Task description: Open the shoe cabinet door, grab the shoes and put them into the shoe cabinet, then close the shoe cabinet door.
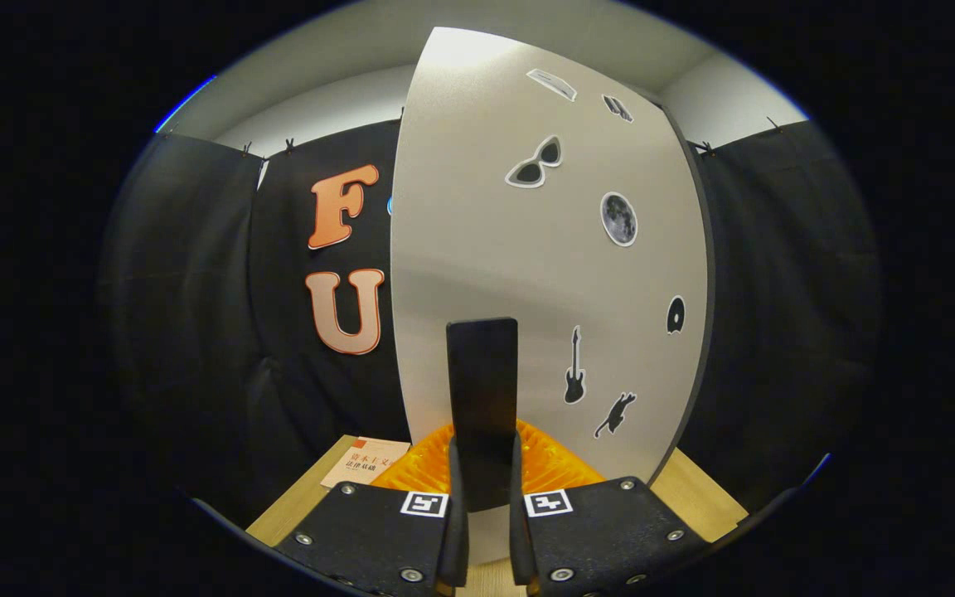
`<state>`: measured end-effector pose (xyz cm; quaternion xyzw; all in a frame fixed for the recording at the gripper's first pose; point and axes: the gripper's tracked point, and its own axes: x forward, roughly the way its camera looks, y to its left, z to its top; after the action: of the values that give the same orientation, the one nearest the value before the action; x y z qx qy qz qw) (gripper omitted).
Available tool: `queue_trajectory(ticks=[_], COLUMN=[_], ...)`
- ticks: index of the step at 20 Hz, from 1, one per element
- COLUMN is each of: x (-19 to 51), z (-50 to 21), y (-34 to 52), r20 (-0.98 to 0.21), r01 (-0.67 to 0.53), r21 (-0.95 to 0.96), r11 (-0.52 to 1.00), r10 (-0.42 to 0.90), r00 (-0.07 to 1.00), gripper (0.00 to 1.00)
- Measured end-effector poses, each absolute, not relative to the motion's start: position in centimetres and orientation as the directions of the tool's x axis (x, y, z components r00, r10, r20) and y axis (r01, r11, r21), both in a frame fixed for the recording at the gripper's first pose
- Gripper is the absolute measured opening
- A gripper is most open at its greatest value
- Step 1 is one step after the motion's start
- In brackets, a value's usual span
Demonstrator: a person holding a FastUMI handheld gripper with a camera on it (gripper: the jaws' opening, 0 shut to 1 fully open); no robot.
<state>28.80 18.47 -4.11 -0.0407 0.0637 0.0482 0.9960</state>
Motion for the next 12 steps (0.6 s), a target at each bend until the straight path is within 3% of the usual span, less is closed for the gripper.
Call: queue_trajectory(ticks=[12], x=[25.0], z=[-3.3], y=[14.6], r20=[-0.111], r01=[-0.114], r21=[-0.054], r11=[0.992], r10=[0.107], r00=[0.988], gripper=[0.19])
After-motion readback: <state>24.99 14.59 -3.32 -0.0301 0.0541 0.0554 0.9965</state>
